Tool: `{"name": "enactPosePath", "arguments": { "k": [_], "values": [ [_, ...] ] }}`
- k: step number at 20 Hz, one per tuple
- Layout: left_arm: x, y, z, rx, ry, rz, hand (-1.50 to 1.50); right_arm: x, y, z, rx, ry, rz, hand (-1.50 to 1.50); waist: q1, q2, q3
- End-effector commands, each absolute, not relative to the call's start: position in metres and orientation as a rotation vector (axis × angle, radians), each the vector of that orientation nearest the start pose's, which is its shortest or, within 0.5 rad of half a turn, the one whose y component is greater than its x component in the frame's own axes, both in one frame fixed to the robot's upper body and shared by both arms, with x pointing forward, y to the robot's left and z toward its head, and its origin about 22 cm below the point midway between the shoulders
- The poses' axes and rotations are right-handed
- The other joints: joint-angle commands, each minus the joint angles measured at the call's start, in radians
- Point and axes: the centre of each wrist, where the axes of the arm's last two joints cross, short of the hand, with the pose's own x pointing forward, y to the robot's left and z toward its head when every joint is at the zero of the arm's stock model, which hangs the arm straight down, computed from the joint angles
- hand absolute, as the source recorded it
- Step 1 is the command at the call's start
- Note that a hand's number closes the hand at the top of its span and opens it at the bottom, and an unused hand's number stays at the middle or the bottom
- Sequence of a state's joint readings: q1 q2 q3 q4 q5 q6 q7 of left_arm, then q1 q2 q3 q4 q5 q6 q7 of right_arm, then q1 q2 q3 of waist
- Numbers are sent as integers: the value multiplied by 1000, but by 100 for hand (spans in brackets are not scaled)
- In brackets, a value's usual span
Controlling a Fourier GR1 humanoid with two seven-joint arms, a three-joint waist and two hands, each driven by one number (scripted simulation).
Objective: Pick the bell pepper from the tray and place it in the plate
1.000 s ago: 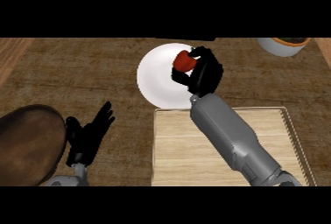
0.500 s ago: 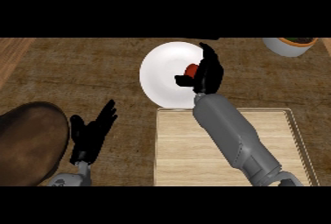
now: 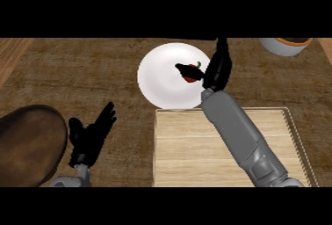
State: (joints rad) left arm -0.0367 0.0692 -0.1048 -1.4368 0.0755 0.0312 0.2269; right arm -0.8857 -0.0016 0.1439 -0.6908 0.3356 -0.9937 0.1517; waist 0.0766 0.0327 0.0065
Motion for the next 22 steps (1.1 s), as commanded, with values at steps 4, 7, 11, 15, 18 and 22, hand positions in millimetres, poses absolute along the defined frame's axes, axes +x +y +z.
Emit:
{"name": "enactPosePath", "arguments": {
  "k": [4,7,11,15,18,22],
  "values": [
    [230,225,-40,-19,-1194,-44,0,392,-139,21,-581,-1694,-162,-150,-44,-18,-3],
    [233,225,-25,-21,-1192,-16,0,384,-144,11,-428,-1718,-94,-150,-62,-29,-5],
    [233,249,-28,6,-1193,-5,0,368,-145,-18,-373,-1695,-2,-150,-66,-31,-6],
    [229,243,-36,7,-1173,-8,0,332,-173,-40,-365,-1695,71,-150,-81,-35,-7],
    [243,238,-41,-5,-1182,-2,0,319,-160,-46,-402,-1668,120,-150,-79,-33,-7],
    [230,236,-30,1,-1198,-9,0,293,-177,-45,-431,-1643,177,-150,-78,-35,-7]
  ]
}}
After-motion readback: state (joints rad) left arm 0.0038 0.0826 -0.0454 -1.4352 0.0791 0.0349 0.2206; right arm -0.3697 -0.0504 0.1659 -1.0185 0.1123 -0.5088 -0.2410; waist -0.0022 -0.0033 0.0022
